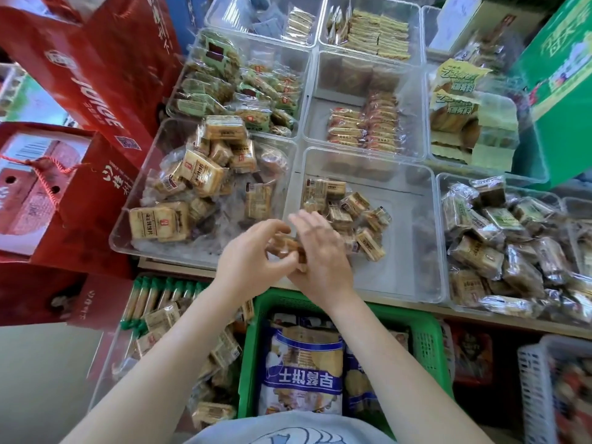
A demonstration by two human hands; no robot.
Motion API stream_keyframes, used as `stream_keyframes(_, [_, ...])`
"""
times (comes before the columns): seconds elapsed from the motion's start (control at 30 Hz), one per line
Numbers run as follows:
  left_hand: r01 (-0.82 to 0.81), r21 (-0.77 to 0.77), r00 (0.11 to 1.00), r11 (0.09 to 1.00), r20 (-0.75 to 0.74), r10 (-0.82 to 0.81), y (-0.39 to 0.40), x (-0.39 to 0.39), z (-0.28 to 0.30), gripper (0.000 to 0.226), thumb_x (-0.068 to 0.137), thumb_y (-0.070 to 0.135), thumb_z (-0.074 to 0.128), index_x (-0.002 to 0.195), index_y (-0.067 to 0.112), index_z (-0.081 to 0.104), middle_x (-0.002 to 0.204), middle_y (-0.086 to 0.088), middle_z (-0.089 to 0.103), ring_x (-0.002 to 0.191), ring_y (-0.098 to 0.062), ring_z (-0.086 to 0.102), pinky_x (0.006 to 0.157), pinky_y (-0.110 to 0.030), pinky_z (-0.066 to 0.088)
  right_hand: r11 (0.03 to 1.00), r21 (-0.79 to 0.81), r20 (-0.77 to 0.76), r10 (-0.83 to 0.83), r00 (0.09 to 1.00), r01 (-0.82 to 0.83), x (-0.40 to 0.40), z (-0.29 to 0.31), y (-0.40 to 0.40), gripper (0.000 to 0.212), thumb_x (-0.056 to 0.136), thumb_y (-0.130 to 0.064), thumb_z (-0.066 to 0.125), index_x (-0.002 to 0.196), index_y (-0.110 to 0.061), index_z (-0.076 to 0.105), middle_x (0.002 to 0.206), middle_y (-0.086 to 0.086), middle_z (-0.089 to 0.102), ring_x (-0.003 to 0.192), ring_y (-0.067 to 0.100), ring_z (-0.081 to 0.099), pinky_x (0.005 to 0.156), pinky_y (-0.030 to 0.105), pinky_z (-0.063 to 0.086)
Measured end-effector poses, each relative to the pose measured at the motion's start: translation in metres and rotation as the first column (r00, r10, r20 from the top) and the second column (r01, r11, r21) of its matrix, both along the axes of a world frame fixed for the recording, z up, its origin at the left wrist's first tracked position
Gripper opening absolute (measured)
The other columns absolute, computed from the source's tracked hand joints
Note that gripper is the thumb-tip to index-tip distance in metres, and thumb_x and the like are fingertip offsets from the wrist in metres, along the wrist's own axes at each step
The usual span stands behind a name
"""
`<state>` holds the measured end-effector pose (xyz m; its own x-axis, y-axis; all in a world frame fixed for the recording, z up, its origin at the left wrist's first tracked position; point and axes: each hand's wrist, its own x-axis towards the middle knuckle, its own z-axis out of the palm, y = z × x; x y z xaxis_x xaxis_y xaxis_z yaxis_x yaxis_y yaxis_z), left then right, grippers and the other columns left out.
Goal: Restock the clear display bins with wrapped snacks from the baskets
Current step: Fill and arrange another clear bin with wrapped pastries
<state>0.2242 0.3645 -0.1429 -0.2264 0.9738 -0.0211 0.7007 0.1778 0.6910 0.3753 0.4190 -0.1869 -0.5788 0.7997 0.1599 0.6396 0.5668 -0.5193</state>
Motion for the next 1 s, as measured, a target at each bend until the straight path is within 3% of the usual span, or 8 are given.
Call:
stream_keyframes(0.1, [-0.013,0.019,0.993,1.0,0.12,0.01,0.003,0.007,-0.01,0.038,0.084,0.039,0.067,0.12,0.032,0.056,0.11,0.021,0.057,0.079,0.003,0.058,0.067,-0.019,0.045,0.997,-0.076,-0.014,0.004,1.0,-0.005,0.006,0.011,0.002,0.046,0.089,-0.02,0.065,0.134,-0.012,0.055,0.119,0.005,0.068,0.108,0.027,0.064,0.084,0.044,0.056])
stream_keyframes(0.2, [-0.071,0.004,0.994,0.997,0.088,0.07,0.004,-0.001,-0.031,0.041,0.094,0.04,0.06,0.132,0.027,0.051,0.129,0.015,0.046,0.091,-0.004,0.057,0.073,-0.026,0.049,0.987,-0.074,0.036,-0.143,0.989,0.146,0.022,0.005,0.026,0.036,0.094,-0.02,0.064,0.129,-0.016,0.056,0.112,0.003,0.067,0.099,0.024,0.065,0.072,0.036,0.056])
stream_keyframes(0.33, [-0.148,-0.13,0.988,0.98,-0.051,0.142,-0.003,-0.017,-0.062,0.037,0.095,0.024,0.058,0.131,0.014,0.056,0.132,-0.001,0.047,0.104,-0.022,0.056,0.085,-0.034,0.045,0.92,-0.114,0.273,-0.333,0.902,0.374,0.03,-0.016,0.063,0.058,0.096,-0.01,0.052,0.151,-0.018,0.034,0.145,0.011,0.045,0.128,0.029,0.046,0.09,0.043,0.051])
stream_keyframes(0.43, [-0.135,-0.11,0.985,0.985,-0.119,0.122,-0.004,-0.024,-0.068,0.038,0.091,0.017,0.062,0.127,0.008,0.059,0.128,-0.008,0.052,0.113,-0.026,0.051,0.093,-0.037,0.042,0.894,-0.285,0.44,-0.198,0.876,0.345,0.025,-0.031,0.066,0.066,0.1,-0.024,0.05,0.158,-0.022,0.019,0.163,0.01,0.017,0.148,0.031,0.019,0.113,0.047,0.033])
stream_keyframes(0.53, [-0.103,-0.078,0.977,0.992,-0.193,0.086,0.011,-0.029,-0.064,0.045,0.089,0.016,0.062,0.133,0.009,0.055,0.131,-0.012,0.052,0.117,-0.029,0.049,0.096,-0.039,0.042,0.873,-0.341,0.454,-0.172,0.874,0.348,0.024,-0.039,0.053,0.069,0.103,-0.035,0.047,0.16,-0.024,0.011,0.167,0.008,0.001,0.153,0.031,0.004,0.12,0.047,0.022])
stream_keyframes(0.8, [-0.11,-0.418,0.919,0.902,-0.389,-0.068,0.072,-0.03,-0.071,0.059,0.1,0.041,0.041,0.155,0.041,0.017,0.158,-0.029,0.015,0.139,-0.043,0.028,0.108,-0.051,0.034,0.891,-0.245,0.297,-0.306,0.904,0.382,0.039,-0.029,0.03,0.051,0.099,-0.026,0.048,0.148,-0.021,0.036,0.16,0.014,0.02,0.15,0.031,0.015,0.118,0.049,0.024])
stream_keyframes(0.9, [-0.126,-0.448,0.956,0.885,-0.292,-0.012,0.076,-0.03,-0.072,0.052,0.099,0.039,0.044,0.15,0.041,0.03,0.153,-0.028,0.022,0.136,-0.043,0.03,0.107,-0.052,0.035,0.891,-0.246,0.252,-0.322,0.913,0.382,0.044,-0.03,0.026,0.047,0.097,-0.023,0.05,0.143,-0.018,0.043,0.155,0.014,0.028,0.146,0.03,0.023,0.117,0.052,0.029])
stream_keyframes(1.0, [-0.175,-0.316,0.969,0.933,-0.225,0.105,0.069,-0.033,-0.06,0.042,0.097,0.035,0.049,0.139,0.035,0.047,0.136,-0.023,0.038,0.119,-0.04,0.041,0.099,-0.048,0.04,0.884,-0.262,0.179,-0.35,0.92,0.387,0.044,-0.029,0.027,0.045,0.097,-0.022,0.051,0.141,-0.018,0.046,0.15,0.01,0.033,0.139,0.027,0.033,0.111,0.05,0.039])
